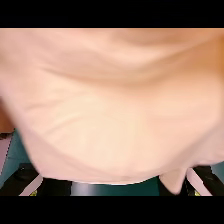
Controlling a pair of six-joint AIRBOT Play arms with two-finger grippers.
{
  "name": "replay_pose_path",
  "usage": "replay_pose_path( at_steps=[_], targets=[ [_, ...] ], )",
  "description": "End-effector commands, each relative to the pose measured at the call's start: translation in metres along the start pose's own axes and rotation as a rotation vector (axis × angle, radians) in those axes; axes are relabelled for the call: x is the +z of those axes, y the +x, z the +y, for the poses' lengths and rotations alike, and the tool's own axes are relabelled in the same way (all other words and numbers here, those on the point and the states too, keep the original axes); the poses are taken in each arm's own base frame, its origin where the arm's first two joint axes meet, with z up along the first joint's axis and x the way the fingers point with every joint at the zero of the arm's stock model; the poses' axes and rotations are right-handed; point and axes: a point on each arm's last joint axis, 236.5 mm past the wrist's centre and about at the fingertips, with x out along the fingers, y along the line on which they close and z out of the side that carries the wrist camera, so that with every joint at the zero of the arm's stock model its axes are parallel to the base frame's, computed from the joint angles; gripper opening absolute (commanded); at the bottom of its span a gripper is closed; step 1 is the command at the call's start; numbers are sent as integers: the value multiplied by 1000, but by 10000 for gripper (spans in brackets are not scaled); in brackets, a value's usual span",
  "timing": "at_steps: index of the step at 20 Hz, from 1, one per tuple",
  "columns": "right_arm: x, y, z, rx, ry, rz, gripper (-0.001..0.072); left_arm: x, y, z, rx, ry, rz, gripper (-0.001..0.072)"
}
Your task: Fold the shirts.
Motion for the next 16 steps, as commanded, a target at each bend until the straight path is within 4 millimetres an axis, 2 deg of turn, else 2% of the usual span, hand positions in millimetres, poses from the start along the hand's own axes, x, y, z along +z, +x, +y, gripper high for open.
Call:
replay_pose_path(
  at_steps=[1,3,5,6,8,10,12,14,16],
  targets=[
    [-168,74,-19,197,267,562,18,-136,94,13,-56,-112,396,27],
    [-250,107,-19,256,352,713,17,-209,129,19,-57,-154,518,27],
    [-320,130,-19,262,414,799,18,-271,149,33,-7,-146,596,27],
    [-346,139,-22,249,432,819,17,-294,157,42,19,-116,613,27],
    [-389,158,-32,220,452,845,18,-325,178,52,32,-72,626,28],
    [-421,171,-44,199,465,868,18,-348,200,61,51,-66,622,28],
    [-440,185,-57,191,462,877,18,-358,224,74,98,-84,561,28],
    [-447,199,-74,177,465,870,18,-359,241,87,144,-94,496,28],
    [-445,212,-92,162,462,845,18,-366,247,106,191,-132,462,28]
  ],
)
